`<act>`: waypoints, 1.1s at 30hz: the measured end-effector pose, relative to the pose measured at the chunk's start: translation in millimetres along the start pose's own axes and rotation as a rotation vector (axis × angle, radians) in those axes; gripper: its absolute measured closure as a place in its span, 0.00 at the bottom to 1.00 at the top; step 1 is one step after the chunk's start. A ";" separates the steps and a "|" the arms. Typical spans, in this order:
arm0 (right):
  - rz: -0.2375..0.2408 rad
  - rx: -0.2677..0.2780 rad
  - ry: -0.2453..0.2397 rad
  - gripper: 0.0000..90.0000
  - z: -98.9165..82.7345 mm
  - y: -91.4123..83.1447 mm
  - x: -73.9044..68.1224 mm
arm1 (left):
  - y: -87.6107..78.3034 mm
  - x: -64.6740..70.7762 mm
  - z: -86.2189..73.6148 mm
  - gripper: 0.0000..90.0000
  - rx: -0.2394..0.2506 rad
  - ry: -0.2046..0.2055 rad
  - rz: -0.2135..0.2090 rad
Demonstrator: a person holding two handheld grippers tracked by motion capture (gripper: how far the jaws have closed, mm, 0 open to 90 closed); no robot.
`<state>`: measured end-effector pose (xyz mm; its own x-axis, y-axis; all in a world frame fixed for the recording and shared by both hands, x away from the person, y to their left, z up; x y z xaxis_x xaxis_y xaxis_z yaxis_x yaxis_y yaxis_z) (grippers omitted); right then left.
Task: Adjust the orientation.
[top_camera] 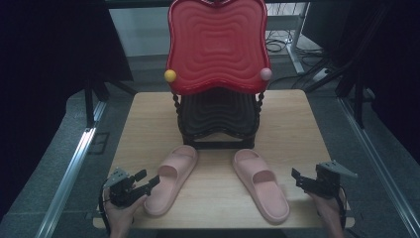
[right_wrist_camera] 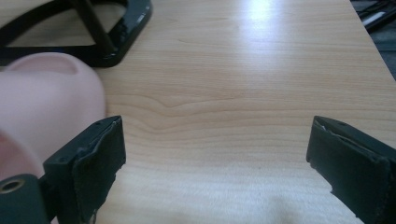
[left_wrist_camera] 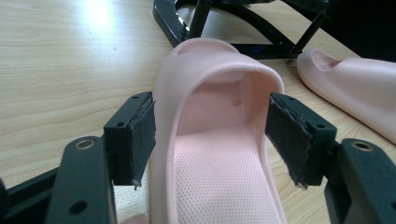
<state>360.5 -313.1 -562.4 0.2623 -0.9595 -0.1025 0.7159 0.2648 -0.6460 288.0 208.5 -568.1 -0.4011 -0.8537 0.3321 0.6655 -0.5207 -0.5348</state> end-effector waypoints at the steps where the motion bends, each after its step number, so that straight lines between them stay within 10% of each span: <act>1: 0.009 0.004 -0.005 0.08 0.1 -3.1 -0.2 | -1.0 0.3 0.6 0.38 0.003 0.001 0.002; 7: 0.044 0.014 0.003 0.12 -2.5 -11.4 -3.4 | -4.3 -0.1 1.0 0.46 0.004 0.017 0.021; 15: 0.076 0.010 -0.001 0.15 -3.2 -13.8 -4.3 | -10.0 -17.7 -2.7 0.98 -0.057 0.024 0.082; 33: 0.096 0.053 -0.023 0.15 -2.5 -18.9 -10.9 | -8.2 -43.1 -36.4 1.00 -0.219 0.065 0.189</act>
<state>342.5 -307.9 -550.9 0.3456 -0.9273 -0.1441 0.7200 0.3604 -0.5931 276.9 249.4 -606.3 -0.3269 -0.9308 0.1637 0.5838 -0.3351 -0.7395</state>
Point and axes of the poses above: each handheld gripper's, and its own axes: y roughly forward along the jaws, z roughly out of its top, x roughly to its right, the point moved 8 cm from there along y, roughly forward along the jaws, and after that the axes turned 8 degrees about -x, right-handed, at the moved point
